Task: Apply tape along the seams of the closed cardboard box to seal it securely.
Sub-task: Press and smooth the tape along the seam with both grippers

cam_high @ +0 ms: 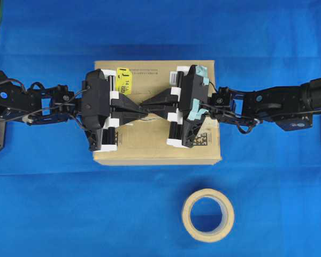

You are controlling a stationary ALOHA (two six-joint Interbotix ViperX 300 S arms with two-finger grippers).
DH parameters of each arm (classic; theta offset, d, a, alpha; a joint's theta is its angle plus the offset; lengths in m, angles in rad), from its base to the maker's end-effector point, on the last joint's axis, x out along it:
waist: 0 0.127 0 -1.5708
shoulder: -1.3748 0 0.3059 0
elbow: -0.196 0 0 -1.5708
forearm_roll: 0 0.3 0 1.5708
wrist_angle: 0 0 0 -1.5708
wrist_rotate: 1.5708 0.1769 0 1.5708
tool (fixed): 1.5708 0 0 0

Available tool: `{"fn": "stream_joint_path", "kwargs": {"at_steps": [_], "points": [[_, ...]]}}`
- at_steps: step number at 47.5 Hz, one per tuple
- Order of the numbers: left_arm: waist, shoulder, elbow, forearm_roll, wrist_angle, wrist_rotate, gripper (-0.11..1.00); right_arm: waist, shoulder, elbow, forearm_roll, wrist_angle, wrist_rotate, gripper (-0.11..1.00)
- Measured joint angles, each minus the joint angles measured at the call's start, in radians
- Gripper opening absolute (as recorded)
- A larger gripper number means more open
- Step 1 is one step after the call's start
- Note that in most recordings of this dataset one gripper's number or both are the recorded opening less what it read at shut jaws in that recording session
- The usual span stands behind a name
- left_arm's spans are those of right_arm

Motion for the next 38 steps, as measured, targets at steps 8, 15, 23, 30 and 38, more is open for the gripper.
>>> {"fn": "stream_joint_path", "kwargs": {"at_steps": [8,15,23,30,38], "points": [[0.000,0.020,0.035,0.003,-0.035,-0.051,0.00,0.014,0.005,0.017,0.044,-0.008,0.000,0.00],[-0.006,0.037,0.054,-0.002,-0.054,-0.058,0.00,0.031,0.003,0.041,0.084,-0.011,0.003,0.00],[-0.006,0.037,0.074,-0.005,-0.060,-0.060,0.00,0.044,-0.008,0.067,0.124,-0.014,0.003,0.00],[-0.009,0.031,0.091,-0.009,-0.061,-0.063,0.00,0.057,-0.026,0.101,0.141,-0.015,0.005,0.00],[-0.020,0.008,0.120,-0.035,-0.063,-0.064,0.00,0.063,-0.043,0.126,0.156,-0.020,0.003,0.00]]}}
